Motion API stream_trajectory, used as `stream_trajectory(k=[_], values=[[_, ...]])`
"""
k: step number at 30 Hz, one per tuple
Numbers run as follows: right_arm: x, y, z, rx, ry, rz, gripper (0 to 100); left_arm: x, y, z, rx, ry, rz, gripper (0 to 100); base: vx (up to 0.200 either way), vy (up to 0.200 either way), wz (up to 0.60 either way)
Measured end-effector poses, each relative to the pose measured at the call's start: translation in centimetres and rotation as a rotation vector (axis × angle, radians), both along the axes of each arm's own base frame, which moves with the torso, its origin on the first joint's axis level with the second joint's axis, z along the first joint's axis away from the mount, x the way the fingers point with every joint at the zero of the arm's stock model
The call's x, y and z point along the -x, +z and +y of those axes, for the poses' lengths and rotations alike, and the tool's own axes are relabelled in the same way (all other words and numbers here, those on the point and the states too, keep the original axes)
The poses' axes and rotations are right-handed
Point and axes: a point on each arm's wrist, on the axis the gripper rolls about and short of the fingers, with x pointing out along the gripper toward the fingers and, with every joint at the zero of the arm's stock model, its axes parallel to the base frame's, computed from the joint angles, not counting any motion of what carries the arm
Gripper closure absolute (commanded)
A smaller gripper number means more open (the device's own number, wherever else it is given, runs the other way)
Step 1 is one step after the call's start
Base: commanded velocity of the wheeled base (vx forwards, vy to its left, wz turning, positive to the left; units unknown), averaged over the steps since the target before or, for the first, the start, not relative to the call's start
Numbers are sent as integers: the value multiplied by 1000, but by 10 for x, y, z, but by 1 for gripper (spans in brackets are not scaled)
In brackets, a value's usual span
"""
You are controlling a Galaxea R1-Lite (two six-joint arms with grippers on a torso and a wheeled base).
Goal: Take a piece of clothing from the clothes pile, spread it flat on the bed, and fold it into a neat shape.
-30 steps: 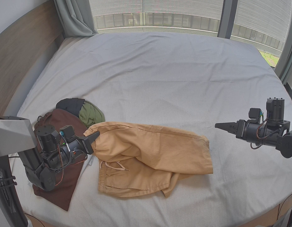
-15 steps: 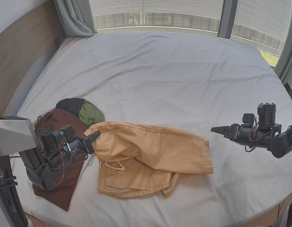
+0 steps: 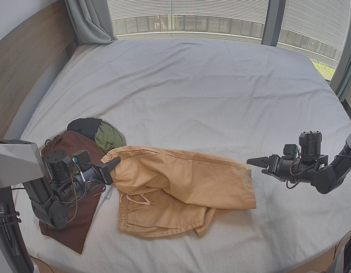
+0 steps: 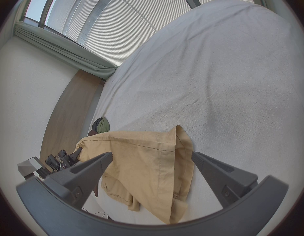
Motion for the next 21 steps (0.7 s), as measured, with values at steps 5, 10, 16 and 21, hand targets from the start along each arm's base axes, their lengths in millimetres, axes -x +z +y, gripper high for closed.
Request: stream_trajectory(k=[5,10,16,21], values=[[-5,-10,5,0,11,24,0,0,-1,0,0,0,3,100,0,0,0],[-11,-16,9,-17,11,-6,0,0,-1,0,-1,0,4,100,0,0,0],[-15,-30,20,-47,9,-16,0,0,-2,0,0,-1,5,100,0,0,0],[-17,-43,30,-48,21,-15,0,0,-2,-1,-2,-2,5,100,0,0,0]])
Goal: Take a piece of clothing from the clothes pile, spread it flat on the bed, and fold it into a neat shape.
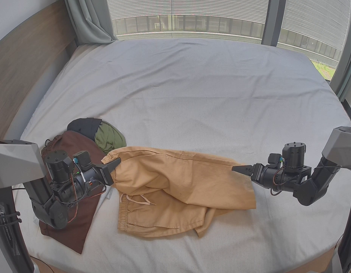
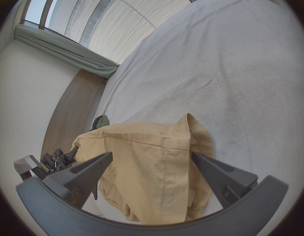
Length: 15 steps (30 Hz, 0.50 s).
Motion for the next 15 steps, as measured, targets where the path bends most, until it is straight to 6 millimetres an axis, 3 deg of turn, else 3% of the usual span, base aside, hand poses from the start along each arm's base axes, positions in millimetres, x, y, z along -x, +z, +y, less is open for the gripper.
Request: stream_trajectory(k=[8,15], values=[[2,-5,3,-6,8,-22,0,0,0,0,0,1,0,100,0,0,0],[13,11,4,-14,22,-53,0,0,0,0,0,2,0,100,0,0,0]])
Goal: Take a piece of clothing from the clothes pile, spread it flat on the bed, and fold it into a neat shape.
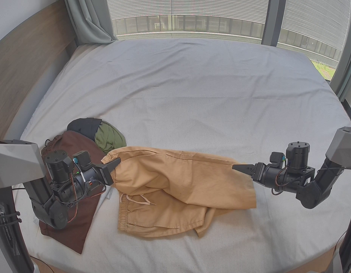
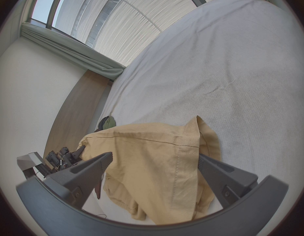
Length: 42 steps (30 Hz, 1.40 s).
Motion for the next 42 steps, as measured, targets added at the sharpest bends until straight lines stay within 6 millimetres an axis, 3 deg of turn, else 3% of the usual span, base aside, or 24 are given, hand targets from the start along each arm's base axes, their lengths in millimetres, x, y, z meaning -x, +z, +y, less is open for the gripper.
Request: stream_trajectory(k=[8,16,31,42], values=[[19,28,0,-35,63,-53,0,0,0,0,0,1,-1,100,0,0,0],[21,38,-2,-54,87,-83,0,0,-1,0,0,1,2,100,0,0,0],[-1,24,9,-184,71,-191,0,0,-1,-1,0,-1,2,100,0,0,0],[-3,-2,19,-198,83,-128,0,0,-1,0,0,-1,2,100,0,0,0]])
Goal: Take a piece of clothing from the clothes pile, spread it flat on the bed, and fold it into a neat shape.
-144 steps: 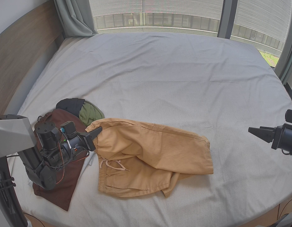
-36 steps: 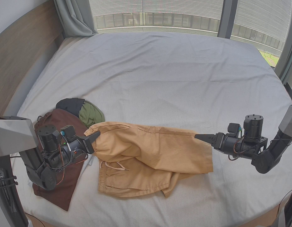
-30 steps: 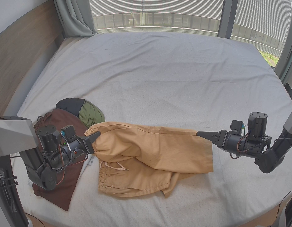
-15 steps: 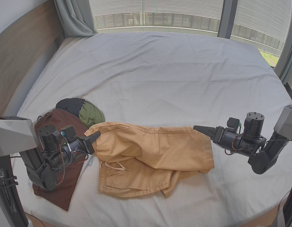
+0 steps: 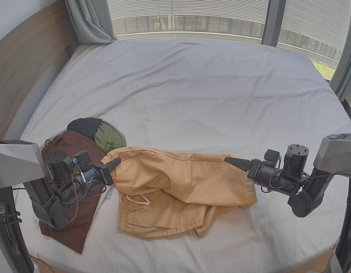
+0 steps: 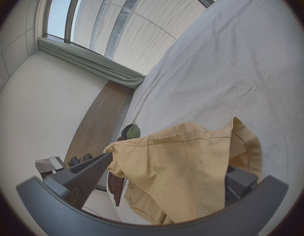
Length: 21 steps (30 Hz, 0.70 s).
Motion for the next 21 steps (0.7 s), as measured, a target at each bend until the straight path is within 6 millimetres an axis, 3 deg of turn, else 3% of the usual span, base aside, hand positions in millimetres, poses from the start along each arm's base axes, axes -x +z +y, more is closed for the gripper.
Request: stream_trajectory(k=[1,2,12,21], values=[[0,-1,0,0,0,1,0,0,0,0,0,0,0,100,0,0,0],[-1,-1,0,0,-3,1,100,0,0,0,0,0,0,100,0,0,0],[-1,-4,-3,10,-21,8,100,-1,-1,0,0,2,1,100,0,0,0],[26,-23,5,144,58,45,100,-7,-2,5,2,18,-6,100,0,0,0]])
